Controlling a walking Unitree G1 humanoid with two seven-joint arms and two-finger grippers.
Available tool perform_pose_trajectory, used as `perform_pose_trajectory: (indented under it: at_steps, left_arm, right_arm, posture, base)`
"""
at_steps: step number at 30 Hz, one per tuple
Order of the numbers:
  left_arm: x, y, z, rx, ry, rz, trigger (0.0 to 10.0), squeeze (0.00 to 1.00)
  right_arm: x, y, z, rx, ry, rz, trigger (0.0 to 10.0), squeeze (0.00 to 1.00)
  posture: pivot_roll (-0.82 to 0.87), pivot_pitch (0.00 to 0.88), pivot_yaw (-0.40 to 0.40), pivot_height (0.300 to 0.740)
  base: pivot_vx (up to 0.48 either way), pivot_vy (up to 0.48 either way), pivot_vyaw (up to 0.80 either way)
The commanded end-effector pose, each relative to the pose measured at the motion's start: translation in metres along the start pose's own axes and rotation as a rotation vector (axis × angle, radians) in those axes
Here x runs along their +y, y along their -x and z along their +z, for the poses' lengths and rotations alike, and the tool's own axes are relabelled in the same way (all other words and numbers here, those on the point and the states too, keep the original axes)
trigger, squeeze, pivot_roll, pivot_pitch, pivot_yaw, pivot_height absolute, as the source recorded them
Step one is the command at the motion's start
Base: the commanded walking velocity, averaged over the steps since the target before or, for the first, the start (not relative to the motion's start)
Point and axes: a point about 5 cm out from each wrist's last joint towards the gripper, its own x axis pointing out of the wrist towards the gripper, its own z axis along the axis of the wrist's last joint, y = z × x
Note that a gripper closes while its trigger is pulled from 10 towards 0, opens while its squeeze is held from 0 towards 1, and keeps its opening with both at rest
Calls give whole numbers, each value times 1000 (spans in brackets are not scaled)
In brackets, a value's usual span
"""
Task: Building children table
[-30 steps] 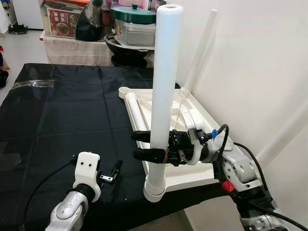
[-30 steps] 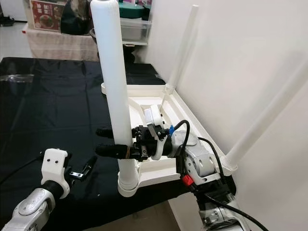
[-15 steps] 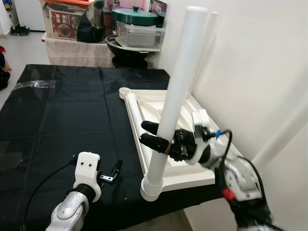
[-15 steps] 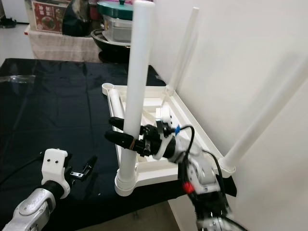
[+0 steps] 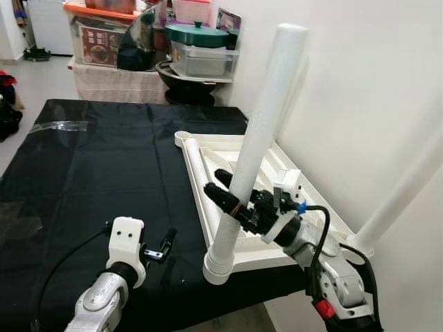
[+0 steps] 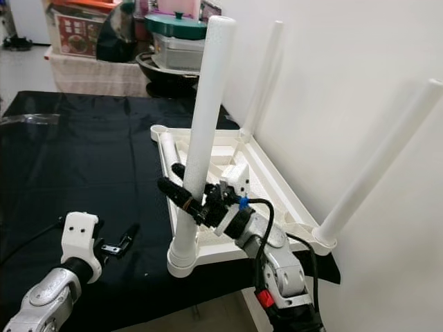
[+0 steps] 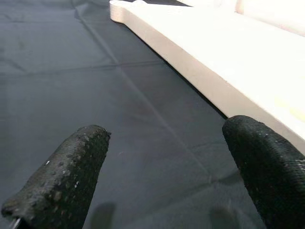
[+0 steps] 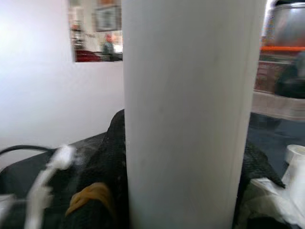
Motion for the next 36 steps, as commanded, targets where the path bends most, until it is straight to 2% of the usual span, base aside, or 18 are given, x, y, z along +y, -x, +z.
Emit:
perform_pose_trajectory:
  at_steps: [1,3,5,7,8,9,11,16,21,26,28,31,33,35,36]
  left_arm:
    - [-1,-2,-2,9,17,-3,10000,0]
    - [-1,-2,-1,7,14,2,10000,0]
    - [-1,-2,-1,7,14,2,10000,0]
    - [0,-3,-1,6,14,5,10000,0]
    - [0,-3,-1,6,14,5,10000,0]
    - [0,-3,-1,7,13,7,10000,0]
    - [0,-3,-1,7,13,7,10000,0]
    - [1,-4,-3,9,11,10,10000,0]
    - [1,-4,-3,10,11,10,10000,0]
    - [1,-4,-3,10,10,18,10000,0]
    - [1,-4,-3,10,10,18,10000,0]
    - [1,-4,-3,10,10,19,10000,0]
    - [1,-4,-4,11,10,18,10000,0]
    - [1,-4,-4,11,10,18,10000,0]
    - [2,-4,-4,11,10,19,10000,0]
  right_arm:
    - [-21,16,-29,195,-14,-230,0,0]
    - [-36,21,-36,271,-3,-456,0,0]
    - [-36,21,-36,271,-3,-456,0,0]
    - [-44,26,-39,286,-2,-603,0,0]
    - [-44,26,-39,286,-2,-603,0,0]
    - [-47,29,-41,281,-20,-680,0,0]
    - [-47,29,-41,281,-20,-680,0,0]
    - [-51,44,-41,248,-13,-893,0,0]
    - [-51,47,-41,238,-13,-957,0,0]
    - [-50,57,-41,236,30,-1099,0,0]
    - [-50,58,-41,237,32,-1109,0,0]
    - [-50,57,-42,235,29,-1108,0,0]
    - [-47,48,-39,178,-4,-1024,0,0]
    - [-47,48,-39,178,-4,-1024,0,0]
    - [-46,44,-37,159,-4,-968,0,0]
  posture:
    - [125,0,-137,740]
    - [125,0,-137,740]
    - [125,0,-137,740]
    - [123,0,-137,740]
    - [123,0,-137,740]
    - [123,0,-138,740]
    - [123,0,-138,740]
    - [116,0,-136,740]
    - [112,0,-135,740]
    - [110,0,-133,740]
    - [110,0,-133,740]
    - [109,0,-134,740]
    - [108,0,-134,740]
    - [108,0,-134,740]
    - [109,0,-134,740]
  base:
    - [0,0,0]
    - [0,0,0]
    - [0,0,0]
    - [0,0,0]
    - [0,0,0]
    - [0,0,0]
    - [0,0,0]
    - [0,0,0]
    - [0,0,0]
    - [0,0,0]
    - [0,0,0]
    - [0,0,0]
    - [0,0,0]
    - [0,0,0]
    - [0,0,0]
